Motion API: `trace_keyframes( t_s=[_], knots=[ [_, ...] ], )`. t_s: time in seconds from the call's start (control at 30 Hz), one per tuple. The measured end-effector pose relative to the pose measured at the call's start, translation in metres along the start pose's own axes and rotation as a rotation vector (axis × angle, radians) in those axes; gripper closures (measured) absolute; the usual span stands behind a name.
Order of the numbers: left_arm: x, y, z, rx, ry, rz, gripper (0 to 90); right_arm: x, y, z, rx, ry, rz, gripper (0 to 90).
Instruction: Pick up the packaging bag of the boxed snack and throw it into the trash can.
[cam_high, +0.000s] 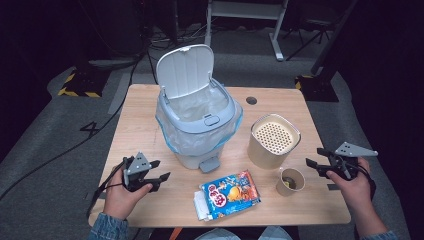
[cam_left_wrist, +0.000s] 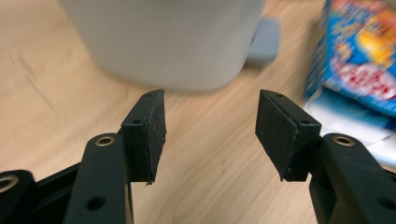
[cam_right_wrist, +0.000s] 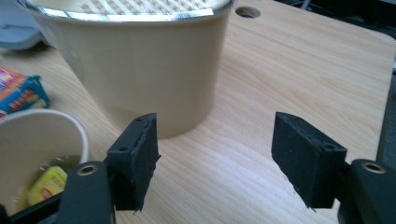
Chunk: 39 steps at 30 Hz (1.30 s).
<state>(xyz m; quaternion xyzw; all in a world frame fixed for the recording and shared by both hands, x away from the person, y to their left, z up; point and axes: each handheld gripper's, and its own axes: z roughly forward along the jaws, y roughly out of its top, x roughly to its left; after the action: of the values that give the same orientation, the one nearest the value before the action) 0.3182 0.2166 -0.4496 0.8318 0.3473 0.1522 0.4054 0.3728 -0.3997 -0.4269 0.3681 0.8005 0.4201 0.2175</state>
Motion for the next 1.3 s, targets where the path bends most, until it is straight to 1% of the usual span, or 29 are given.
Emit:
trace_keyframes(
  t_s=[0.03,0.07,0.1,0.13,0.17,0.2,0.23,0.27,0.3,0.33,0.37,0.4,0.43,0.47,0.5,0.53,0.6,0.63,0.67,0.8,0.83,0.9,0.93,0.97,1.0,1.03,1.17,1.23,1.3],
  knots=[
    [0.000,0.000,0.000,0.000,0.000,0.000,43.5,0.000,0.000,0.000,0.000,0.000,0.000,32.7],
    [0.003,-0.007,0.005,0.015,-0.002,-0.019,43.5,0.001,0.007,-0.002,-0.001,0.020,0.005,33.6],
    [0.007,-0.014,0.011,0.044,0.007,-0.024,43.5,0.002,0.010,-0.003,-0.005,0.027,0.001,34.0],
    [0.007,-0.014,0.011,0.044,0.007,-0.024,43.2,0.002,0.010,-0.003,-0.005,0.027,0.001,34.0],
    [0.011,-0.022,0.016,0.079,0.025,-0.034,42.9,0.007,0.016,-0.004,-0.007,0.049,-0.005,35.9],
    [0.011,-0.022,0.016,0.079,0.025,-0.034,42.8,0.007,0.016,-0.004,-0.007,0.049,-0.005,35.9],
    [0.013,-0.027,0.019,0.100,0.038,-0.037,42.7,0.014,0.023,-0.005,-0.013,0.075,-0.018,36.7],
    [0.013,-0.027,0.019,0.100,0.038,-0.037,42.3,0.014,0.023,-0.005,-0.013,0.075,-0.018,36.7],
    [0.015,-0.029,0.021,0.101,0.045,-0.039,41.9,0.021,0.029,-0.005,-0.019,0.109,-0.024,37.2],
    [0.017,-0.032,0.024,0.109,0.063,-0.034,41.1,0.024,0.031,-0.005,-0.022,0.125,-0.021,37.4],
    [0.018,-0.033,0.026,0.125,0.086,-0.033,39.3,0.028,0.034,-0.006,-0.030,0.152,-0.009,37.4],
    [0.018,-0.035,0.029,0.155,0.109,-0.030,37.8,0.032,0.036,-0.006,-0.043,0.183,0.004,37.4],
    [0.018,-0.035,0.029,0.155,0.109,-0.030,37.5,0.038,0.039,-0.006,-0.054,0.204,0.004,37.4],
    [0.018,-0.037,0.033,0.140,0.094,-0.054,36.5,0.044,0.042,-0.006,-0.060,0.220,-0.007,37.4],
    [0.018,-0.037,0.033,0.140,0.094,-0.054,36.7,0.051,0.044,-0.006,-0.060,0.235,-0.022,37.4],
    [0.019,-0.037,0.033,0.133,0.088,-0.057,36.7,0.051,0.044,-0.006,-0.060,0.235,-0.022,37.4],
    [0.020,-0.038,0.035,0.119,0.089,-0.055,34.8,0.067,0.049,-0.005,-0.058,0.274,-0.058,37.5],
    [0.021,-0.040,0.036,0.106,0.085,-0.051,32.5,0.080,0.052,-0.002,-0.054,0.312,-0.069,37.5],
    [0.021,-0.040,0.036,0.104,0.081,-0.053,32.5,0.080,0.052,-0.002,-0.054,0.312,-0.069,37.5],
    [0.021,-0.040,0.036,0.104,0.079,-0.055,32.2,0.114,0.056,0.008,-0.037,0.396,-0.116,36.3],
    [0.021,-0.040,0.036,0.104,0.079,-0.055,32.1,0.129,0.057,0.015,-0.019,0.427,-0.143,35.7],
    [0.021,-0.040,0.036,0.103,0.078,-0.056,32.1,0.144,0.056,0.024,-0.001,0.466,-0.167,35.4],
    [0.021,-0.040,0.036,0.103,0.078,-0.055,32.0,0.152,0.055,0.029,0.008,0.489,-0.171,35.3],
    [0.021,-0.040,0.036,0.103,0.078,-0.055,32.0,0.152,0.055,0.029,0.008,0.489,-0.171,35.3],
    [0.021,-0.040,0.036,0.104,0.078,-0.054,32.0,0.166,0.052,0.040,0.032,0.548,-0.165,35.2],
    [0.021,-0.040,0.036,0.103,0.078,-0.054,32.0,0.174,0.050,0.046,0.048,0.567,-0.174,35.2],
    [0.021,-0.040,0.036,0.103,0.078,-0.055,32.0,0.202,0.042,0.067,0.099,0.620,-0.236,34.4],
    [0.021,-0.040,0.036,0.103,0.077,-0.055,31.9,0.213,0.039,0.076,0.119,0.645,-0.258,34.1],
    [0.021,-0.040,0.036,0.103,0.077,-0.055,31.9,0.222,0.035,0.084,0.138,0.660,-0.289,34.0]
  ],
)
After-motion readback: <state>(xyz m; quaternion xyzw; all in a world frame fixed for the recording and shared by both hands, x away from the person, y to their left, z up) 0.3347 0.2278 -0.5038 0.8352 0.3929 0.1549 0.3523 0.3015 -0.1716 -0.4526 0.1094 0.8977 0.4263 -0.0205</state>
